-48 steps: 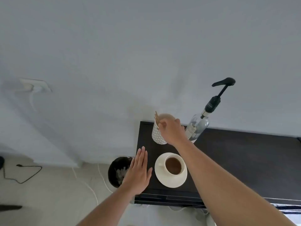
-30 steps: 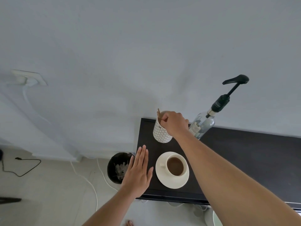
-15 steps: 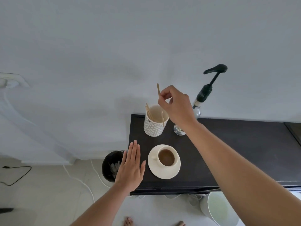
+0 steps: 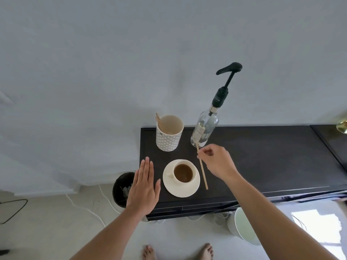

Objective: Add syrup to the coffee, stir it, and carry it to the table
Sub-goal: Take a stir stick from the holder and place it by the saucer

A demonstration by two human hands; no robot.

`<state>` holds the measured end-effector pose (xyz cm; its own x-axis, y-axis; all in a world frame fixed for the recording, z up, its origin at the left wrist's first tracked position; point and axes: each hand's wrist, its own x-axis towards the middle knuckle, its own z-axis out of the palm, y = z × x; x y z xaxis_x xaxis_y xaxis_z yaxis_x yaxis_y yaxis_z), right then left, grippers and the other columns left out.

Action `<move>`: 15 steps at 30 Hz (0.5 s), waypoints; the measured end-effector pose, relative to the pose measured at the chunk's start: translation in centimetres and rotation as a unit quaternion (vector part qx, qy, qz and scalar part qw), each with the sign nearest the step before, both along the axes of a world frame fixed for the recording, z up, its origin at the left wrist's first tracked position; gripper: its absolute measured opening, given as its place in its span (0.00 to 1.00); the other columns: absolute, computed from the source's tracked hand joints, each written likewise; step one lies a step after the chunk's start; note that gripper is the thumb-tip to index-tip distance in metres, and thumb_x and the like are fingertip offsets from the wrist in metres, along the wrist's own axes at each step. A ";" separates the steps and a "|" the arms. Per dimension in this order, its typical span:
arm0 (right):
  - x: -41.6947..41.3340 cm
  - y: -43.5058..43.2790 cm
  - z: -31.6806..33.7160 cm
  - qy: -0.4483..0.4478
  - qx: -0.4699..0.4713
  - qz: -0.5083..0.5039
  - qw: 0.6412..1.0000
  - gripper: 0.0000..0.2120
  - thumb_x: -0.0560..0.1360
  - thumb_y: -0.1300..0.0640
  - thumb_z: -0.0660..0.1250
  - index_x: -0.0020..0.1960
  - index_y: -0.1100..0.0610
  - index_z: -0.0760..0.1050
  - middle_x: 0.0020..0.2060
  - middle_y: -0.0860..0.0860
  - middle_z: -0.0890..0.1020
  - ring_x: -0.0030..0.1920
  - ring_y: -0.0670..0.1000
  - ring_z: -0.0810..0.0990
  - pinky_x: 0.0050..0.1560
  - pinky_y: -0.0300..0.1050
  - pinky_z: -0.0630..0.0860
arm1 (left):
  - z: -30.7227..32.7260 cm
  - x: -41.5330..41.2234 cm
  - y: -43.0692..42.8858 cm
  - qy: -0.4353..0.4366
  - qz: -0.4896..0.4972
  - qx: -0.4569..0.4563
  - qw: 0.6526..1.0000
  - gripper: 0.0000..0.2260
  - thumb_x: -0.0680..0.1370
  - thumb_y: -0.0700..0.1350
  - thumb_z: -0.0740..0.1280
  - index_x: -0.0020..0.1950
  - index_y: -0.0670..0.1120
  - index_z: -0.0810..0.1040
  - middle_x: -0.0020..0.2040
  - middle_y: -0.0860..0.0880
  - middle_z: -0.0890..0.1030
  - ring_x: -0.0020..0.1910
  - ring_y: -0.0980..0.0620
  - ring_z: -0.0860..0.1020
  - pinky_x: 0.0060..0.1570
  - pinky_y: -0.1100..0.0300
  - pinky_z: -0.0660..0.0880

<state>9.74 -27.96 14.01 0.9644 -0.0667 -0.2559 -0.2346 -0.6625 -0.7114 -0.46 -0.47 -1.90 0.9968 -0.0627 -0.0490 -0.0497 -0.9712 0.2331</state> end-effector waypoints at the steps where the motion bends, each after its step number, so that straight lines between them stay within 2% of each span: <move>1: -0.3 -0.6 -0.9 0.016 0.002 -0.016 1.000 0.04 0.84 0.48 0.75 0.51 0.47 0.86 0.46 0.45 0.90 0.41 0.47 0.86 0.42 0.46 0.84 | 0.0 0.0 0.0 0.001 0.000 0.000 1.000 0.35 0.91 0.60 0.43 0.93 0.41 0.45 0.94 0.42 0.42 0.94 0.43 0.44 0.92 0.43 0.55; 4: -1.1 -2.0 -3.6 0.083 0.021 -0.059 0.995 0.06 0.84 0.49 0.74 0.51 0.49 0.87 0.46 0.50 0.90 0.49 0.55 0.89 0.56 0.59 0.90 | 0.2 0.0 -0.1 0.003 0.001 0.002 1.000 0.35 0.91 0.59 0.45 0.93 0.41 0.46 0.94 0.42 0.43 0.94 0.43 0.45 0.91 0.42 0.57; 8: -2.0 -2.5 -6.4 0.154 0.047 -0.078 0.984 0.09 0.85 0.50 0.75 0.50 0.53 0.90 0.54 0.59 0.92 0.52 0.60 0.89 0.59 0.63 0.89 | 0.3 0.1 -0.1 0.011 0.004 0.011 1.000 0.35 0.91 0.61 0.43 0.93 0.42 0.44 0.94 0.43 0.42 0.94 0.43 0.45 0.91 0.42 0.57; 10: -2.3 -2.3 -7.4 0.166 0.055 -0.081 0.981 0.09 0.85 0.50 0.75 0.50 0.51 0.91 0.54 0.59 0.92 0.56 0.63 0.89 0.58 0.61 0.89 | 0.2 0.2 -0.2 0.013 0.005 0.015 1.000 0.35 0.91 0.61 0.42 0.93 0.42 0.43 0.94 0.43 0.40 0.93 0.43 0.44 0.91 0.42 0.57; 12: -2.2 -2.1 -8.3 0.171 0.065 -0.086 0.979 0.09 0.85 0.50 0.75 0.48 0.50 0.91 0.52 0.57 0.92 0.54 0.60 0.88 0.55 0.57 0.88 | 0.2 0.3 -0.2 0.016 0.007 0.015 1.000 0.35 0.91 0.61 0.42 0.93 0.42 0.43 0.94 0.43 0.40 0.93 0.43 0.44 0.91 0.43 0.57; 15: -1.9 -1.7 -9.1 0.165 0.070 -0.091 0.980 0.09 0.84 0.48 0.77 0.48 0.50 0.92 0.49 0.50 0.92 0.55 0.55 0.88 0.62 0.61 0.87 | 0.3 0.3 -0.2 0.017 0.008 0.012 1.000 0.35 0.91 0.61 0.42 0.93 0.42 0.44 0.94 0.43 0.41 0.93 0.42 0.45 0.91 0.42 0.58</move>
